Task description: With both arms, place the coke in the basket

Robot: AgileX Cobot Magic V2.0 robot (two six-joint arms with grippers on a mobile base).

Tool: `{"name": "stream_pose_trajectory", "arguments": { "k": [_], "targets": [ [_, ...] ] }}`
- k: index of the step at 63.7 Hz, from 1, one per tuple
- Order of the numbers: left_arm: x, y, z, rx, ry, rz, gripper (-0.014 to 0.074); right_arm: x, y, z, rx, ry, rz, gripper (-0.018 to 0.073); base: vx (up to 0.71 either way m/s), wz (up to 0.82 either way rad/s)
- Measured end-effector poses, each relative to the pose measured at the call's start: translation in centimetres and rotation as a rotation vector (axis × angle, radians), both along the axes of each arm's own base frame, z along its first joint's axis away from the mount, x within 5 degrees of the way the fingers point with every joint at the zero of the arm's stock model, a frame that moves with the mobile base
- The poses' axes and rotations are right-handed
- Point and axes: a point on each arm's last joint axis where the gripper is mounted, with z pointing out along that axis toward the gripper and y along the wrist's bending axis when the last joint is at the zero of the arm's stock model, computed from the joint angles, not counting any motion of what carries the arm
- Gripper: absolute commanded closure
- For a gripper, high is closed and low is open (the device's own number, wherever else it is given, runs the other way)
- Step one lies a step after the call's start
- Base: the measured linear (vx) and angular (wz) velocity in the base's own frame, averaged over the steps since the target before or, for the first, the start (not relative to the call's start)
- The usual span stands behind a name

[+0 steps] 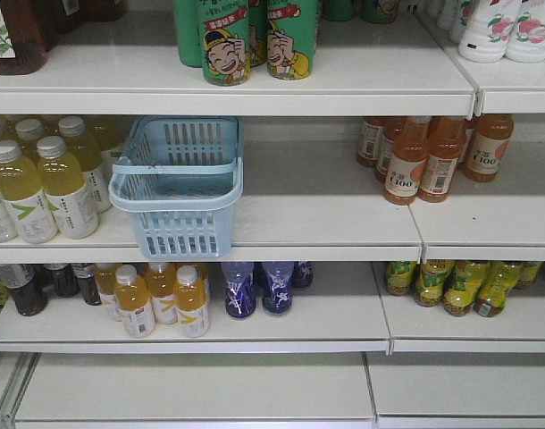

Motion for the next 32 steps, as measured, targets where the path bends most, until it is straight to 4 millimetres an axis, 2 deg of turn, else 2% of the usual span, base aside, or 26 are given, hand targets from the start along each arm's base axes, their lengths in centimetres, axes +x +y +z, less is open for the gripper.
{"name": "stream_pose_trajectory", "arguments": {
  "k": [32],
  "targets": [
    [0.03, -0.04, 0.18, 0.029, -0.017, -0.01, 0.0603, 0.0, 0.0, 0.0, 0.0, 0.0, 0.0, 0.0564, 0.0, 0.0]
  ]
}}
